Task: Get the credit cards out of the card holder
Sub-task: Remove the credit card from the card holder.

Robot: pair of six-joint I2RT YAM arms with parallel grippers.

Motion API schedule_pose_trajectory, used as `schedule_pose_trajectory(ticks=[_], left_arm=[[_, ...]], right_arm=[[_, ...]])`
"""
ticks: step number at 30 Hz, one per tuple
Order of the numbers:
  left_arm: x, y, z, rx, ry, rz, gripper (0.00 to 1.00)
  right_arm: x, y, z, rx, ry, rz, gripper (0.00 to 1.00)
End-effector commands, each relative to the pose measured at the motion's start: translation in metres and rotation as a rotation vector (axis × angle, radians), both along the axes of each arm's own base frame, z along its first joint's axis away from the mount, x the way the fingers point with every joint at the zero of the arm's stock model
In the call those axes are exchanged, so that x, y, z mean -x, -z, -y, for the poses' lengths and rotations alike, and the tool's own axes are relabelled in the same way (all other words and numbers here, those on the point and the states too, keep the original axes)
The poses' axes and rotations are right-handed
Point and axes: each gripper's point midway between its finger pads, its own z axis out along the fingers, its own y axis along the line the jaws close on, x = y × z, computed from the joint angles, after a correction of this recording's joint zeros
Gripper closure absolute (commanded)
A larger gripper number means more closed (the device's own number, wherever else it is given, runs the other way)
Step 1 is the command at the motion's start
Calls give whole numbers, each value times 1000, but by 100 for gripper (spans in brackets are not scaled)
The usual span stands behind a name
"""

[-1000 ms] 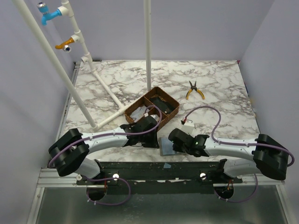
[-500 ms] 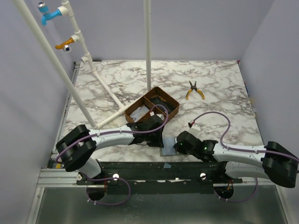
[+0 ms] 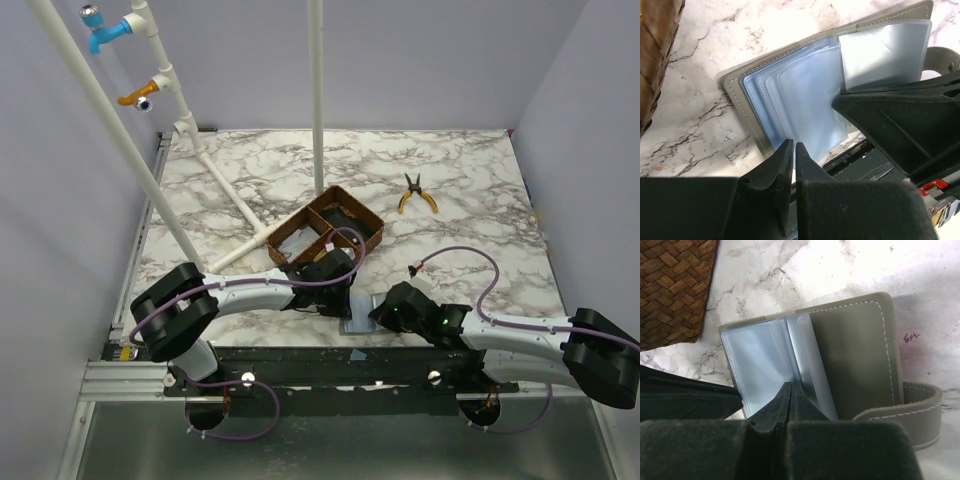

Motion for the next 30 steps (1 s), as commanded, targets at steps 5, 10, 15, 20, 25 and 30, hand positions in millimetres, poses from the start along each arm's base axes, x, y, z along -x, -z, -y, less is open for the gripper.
schedule_pose_trajectory(ticks=[5,10,15,20,25,30], left_arm=[[-5,0,13,7,0,21,92],[-5,0,17,9,9,21,93],[-4,2,19,3,15,19,93],[-5,0,22,8,20,22,94],[-5,-3,26,14,25,24,95],[-5,-5,29,21,33,21,96]], right_arm=[[40,44,36,137,-44,-170,99],[38,40,32,133,-63,-159,97],[34,31,27,119,-76,-131,88],[29,22,24,115,-85,-106,74],[23,8,19,107,-93,-71,61],[18,1,24,159,-94,-49,53]])
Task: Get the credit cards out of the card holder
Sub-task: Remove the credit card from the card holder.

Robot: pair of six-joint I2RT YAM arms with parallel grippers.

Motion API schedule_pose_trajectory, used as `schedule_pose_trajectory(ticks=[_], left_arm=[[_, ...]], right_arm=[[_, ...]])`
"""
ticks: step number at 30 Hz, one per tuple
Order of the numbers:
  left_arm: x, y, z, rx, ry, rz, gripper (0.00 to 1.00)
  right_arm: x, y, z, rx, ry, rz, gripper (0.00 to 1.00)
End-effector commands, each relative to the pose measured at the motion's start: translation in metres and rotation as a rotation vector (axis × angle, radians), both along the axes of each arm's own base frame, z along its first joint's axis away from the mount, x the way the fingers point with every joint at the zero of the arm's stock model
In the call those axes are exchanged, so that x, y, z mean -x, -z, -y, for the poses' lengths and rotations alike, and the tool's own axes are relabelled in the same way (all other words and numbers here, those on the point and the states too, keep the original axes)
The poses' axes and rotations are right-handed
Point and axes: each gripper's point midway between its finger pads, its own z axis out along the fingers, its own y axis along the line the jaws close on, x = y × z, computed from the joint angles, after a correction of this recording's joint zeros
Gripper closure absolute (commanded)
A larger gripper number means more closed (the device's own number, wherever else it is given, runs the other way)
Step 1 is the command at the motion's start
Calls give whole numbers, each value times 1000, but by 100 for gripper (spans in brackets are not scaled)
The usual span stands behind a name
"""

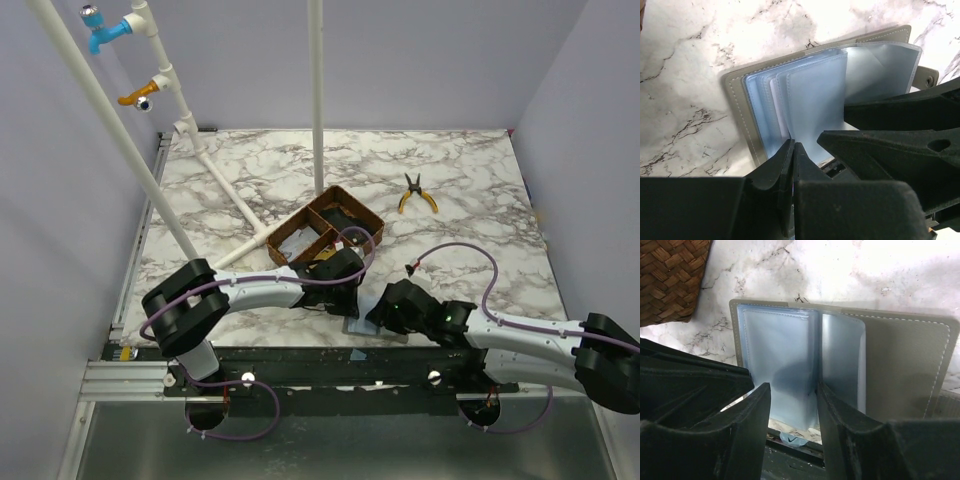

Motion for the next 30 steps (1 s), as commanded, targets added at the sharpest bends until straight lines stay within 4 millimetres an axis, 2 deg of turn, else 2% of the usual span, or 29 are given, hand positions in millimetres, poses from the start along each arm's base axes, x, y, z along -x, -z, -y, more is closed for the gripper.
schedule_pose_trajectory(ticks=[1,5,12,15,22,26,30], left_arm=[[-4,-7,12,27,10,21,96],[-3,-11,16,45,19,19,97],[-2,-15,18,52,26,23,97],[-4,-11,11,22,-3,26,94],[-6,-6,-8,-30,-70,40,89],[-2,1,-13,-39,-75,27,95],[3,8,-10,-14,-77,0,98]], right_arm=[[9,11,22,148,-30,-32,52],[6,11,26,191,-29,-28,47],[-1,-1,26,176,4,7,45],[-4,-7,26,165,11,29,45],[-11,-13,29,287,-51,53,45],[-18,-25,25,322,-87,106,43],[-20,-25,22,375,-132,126,40]])
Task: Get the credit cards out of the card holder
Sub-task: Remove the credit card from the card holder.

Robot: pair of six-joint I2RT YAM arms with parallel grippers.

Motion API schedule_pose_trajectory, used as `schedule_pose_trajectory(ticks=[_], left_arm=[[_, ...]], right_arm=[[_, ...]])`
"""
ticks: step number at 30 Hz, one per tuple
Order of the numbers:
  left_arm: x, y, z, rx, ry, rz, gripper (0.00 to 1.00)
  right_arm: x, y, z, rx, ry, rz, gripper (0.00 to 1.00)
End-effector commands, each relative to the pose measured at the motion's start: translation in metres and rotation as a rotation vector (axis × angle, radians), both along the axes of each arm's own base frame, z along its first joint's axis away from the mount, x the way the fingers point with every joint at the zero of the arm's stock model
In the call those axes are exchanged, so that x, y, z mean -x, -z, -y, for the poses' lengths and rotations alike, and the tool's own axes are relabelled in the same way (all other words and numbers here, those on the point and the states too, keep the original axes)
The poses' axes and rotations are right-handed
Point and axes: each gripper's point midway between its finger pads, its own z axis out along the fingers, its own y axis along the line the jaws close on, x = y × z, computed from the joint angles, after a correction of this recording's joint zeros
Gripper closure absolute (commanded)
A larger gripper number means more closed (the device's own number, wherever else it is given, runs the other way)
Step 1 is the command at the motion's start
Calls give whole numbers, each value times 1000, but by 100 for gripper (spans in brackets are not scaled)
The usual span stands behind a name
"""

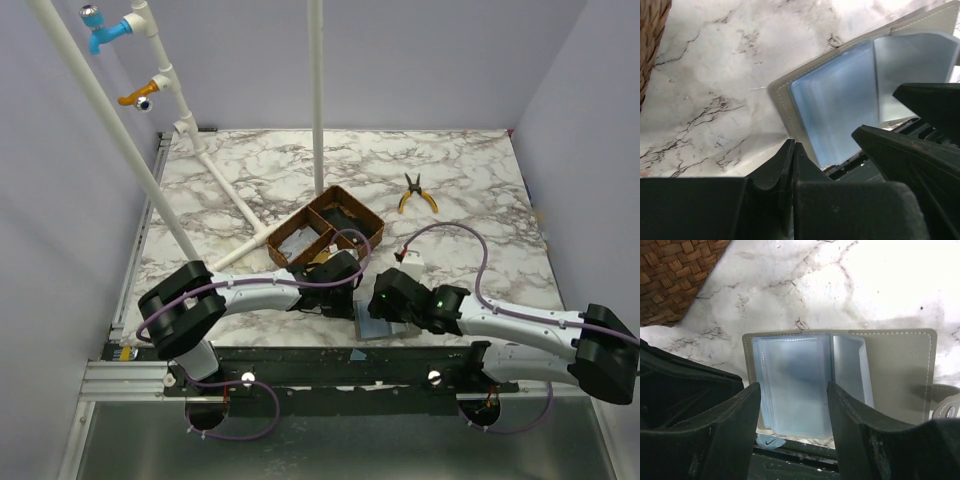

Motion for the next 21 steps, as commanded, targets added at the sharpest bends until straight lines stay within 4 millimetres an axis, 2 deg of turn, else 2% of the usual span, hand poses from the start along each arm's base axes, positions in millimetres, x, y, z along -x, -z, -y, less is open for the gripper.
schedule_pose_trajectory(ticks=[1,8,14,17,19,21], left_arm=[[5,6,-1,22,-23,-12,99],[7,10,2,38,-27,-35,100],[8,11,3,36,-16,-42,100],[8,11,3,34,-17,-44,100],[8,10,2,36,-19,-44,100],[8,9,2,39,-21,-43,100]], right_arm=[[-4,1,6,126,-56,42,39],[5,22,5,207,-83,17,35],[8,33,7,229,-80,-3,41],[11,40,11,241,-61,-26,53],[16,47,17,249,-46,-48,69],[21,54,22,250,-32,-69,79]])
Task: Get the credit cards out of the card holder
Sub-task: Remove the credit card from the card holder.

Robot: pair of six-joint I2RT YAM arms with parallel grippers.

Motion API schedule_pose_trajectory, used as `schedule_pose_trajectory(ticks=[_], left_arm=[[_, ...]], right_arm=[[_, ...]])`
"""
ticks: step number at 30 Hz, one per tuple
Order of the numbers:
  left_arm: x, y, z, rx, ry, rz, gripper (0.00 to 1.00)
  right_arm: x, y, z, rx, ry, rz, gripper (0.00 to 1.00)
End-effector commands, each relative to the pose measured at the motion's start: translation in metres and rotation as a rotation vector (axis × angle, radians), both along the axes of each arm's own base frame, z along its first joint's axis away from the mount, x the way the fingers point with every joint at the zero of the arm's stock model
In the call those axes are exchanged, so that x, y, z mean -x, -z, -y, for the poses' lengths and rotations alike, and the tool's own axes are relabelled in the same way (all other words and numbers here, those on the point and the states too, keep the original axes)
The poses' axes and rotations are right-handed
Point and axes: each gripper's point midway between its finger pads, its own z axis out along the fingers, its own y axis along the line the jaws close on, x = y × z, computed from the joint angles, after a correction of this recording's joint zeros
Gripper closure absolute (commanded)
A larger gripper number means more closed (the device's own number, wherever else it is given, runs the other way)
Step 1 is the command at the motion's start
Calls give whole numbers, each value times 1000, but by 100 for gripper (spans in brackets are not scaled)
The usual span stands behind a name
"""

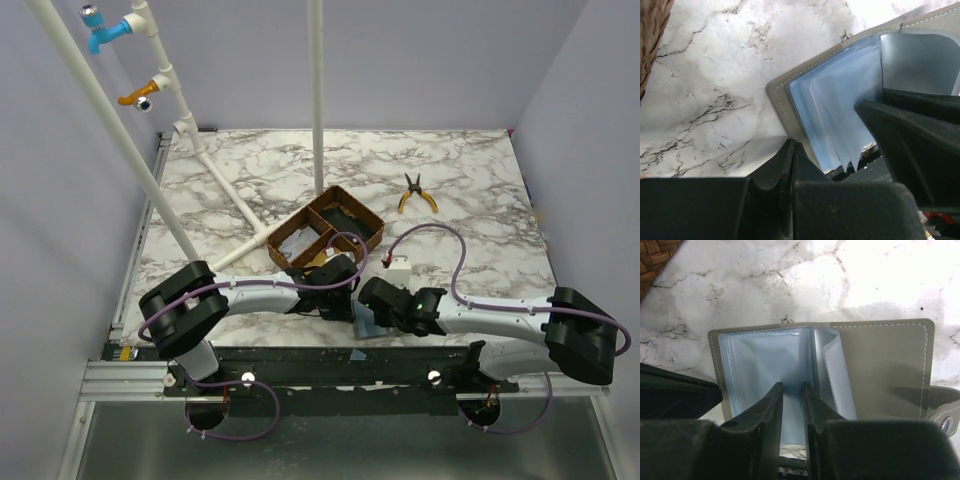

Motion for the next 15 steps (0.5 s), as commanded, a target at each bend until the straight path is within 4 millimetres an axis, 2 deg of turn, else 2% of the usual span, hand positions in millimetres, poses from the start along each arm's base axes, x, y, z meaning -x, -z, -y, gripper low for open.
schedule_pose_trajectory(ticks=[1,5,8,12,15], left_arm=[[1,-4,5,29,5,-7,100],[1,-8,5,32,7,-1,100],[1,-14,5,43,10,7,100],[0,-26,9,67,27,24,100],[-1,-30,10,69,38,32,100]], right_arm=[[19,30,28,85,44,-75,87],[26,36,29,34,79,-101,99],[34,42,24,-32,82,-138,99],[47,50,3,-195,49,-193,99],[55,56,-2,-253,46,-230,99]])
